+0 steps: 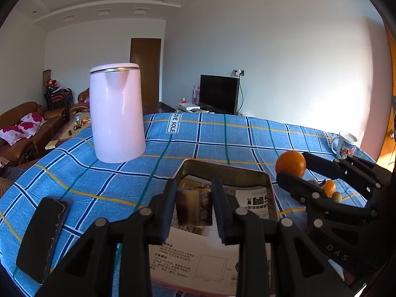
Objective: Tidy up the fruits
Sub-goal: 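Carry the orange in the right tool and cylinder in the left tool over the pink tin, then open the right tool dropping the orange while the left tool releases the cylinder into the tin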
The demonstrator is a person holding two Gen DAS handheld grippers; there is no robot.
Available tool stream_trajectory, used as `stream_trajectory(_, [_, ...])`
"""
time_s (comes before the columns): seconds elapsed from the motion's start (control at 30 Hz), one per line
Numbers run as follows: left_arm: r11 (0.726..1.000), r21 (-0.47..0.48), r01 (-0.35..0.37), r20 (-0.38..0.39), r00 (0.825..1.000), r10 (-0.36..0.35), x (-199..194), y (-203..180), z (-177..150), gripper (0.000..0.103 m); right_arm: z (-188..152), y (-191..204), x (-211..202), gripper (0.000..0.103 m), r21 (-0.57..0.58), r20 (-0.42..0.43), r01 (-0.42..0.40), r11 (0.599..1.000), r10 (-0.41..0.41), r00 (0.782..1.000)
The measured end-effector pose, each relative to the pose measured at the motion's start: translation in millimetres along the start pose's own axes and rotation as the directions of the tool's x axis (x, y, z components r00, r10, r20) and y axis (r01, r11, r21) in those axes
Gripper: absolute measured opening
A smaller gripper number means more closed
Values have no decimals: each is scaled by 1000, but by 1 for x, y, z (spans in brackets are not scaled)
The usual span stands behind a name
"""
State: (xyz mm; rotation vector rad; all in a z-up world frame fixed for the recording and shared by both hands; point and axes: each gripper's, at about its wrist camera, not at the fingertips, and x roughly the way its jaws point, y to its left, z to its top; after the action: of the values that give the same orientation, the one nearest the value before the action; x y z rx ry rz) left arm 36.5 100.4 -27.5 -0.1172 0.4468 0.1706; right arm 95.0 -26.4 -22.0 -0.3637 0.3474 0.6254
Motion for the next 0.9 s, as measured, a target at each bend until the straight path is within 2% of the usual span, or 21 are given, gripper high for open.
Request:
stream_trajectory(0.6, [1000, -6, -7, -68, 998, 7, 17, 11, -8, 31, -6, 16, 47, 43, 18, -128, -88, 996, 90, 988])
stream_trajectory(0.9, [1000, -9, -11, -101, 995, 10, 25, 13, -11, 31, -10, 29, 65, 43, -19, -213, -135, 991, 128, 969])
